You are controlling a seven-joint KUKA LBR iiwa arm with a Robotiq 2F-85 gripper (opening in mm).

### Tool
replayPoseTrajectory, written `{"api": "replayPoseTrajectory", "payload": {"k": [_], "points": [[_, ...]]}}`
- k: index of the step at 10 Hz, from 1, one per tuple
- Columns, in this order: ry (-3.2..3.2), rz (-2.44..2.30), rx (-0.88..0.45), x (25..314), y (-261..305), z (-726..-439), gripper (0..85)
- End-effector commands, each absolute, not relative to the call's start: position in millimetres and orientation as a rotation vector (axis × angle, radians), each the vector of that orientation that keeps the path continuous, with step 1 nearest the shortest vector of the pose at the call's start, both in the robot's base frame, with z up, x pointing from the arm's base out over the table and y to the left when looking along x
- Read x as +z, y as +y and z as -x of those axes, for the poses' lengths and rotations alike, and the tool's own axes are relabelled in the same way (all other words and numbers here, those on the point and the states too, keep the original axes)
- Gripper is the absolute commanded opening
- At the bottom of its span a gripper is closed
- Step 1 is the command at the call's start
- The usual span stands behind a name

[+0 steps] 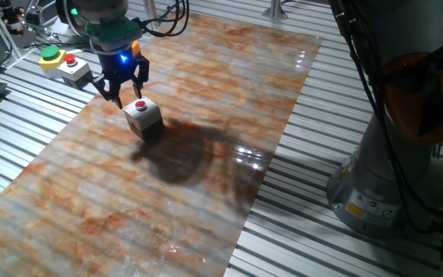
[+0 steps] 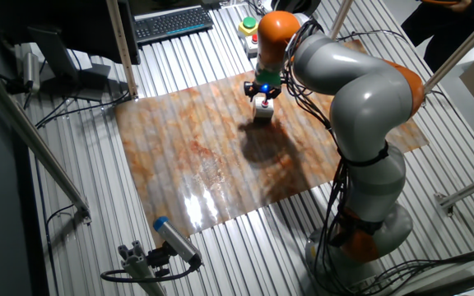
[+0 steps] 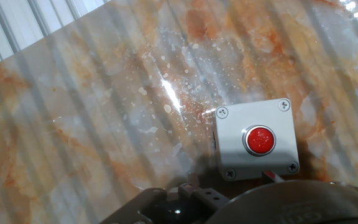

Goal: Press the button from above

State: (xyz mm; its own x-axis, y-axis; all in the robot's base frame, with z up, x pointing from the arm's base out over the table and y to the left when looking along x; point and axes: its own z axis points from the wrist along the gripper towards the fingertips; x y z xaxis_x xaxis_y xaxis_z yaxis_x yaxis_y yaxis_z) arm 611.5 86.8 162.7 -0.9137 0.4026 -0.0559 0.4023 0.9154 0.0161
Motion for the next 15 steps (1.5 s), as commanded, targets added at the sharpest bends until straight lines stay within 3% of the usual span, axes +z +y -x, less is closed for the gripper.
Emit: {"api": "replayPoseTrajectory", "payload": {"k": [1,15], "points": [[3.018,-0.635,0.009,162.8,87.3,-611.2,51.0],[3.108,-0.674,0.002,162.8,87.3,-611.2,51.0]]}}
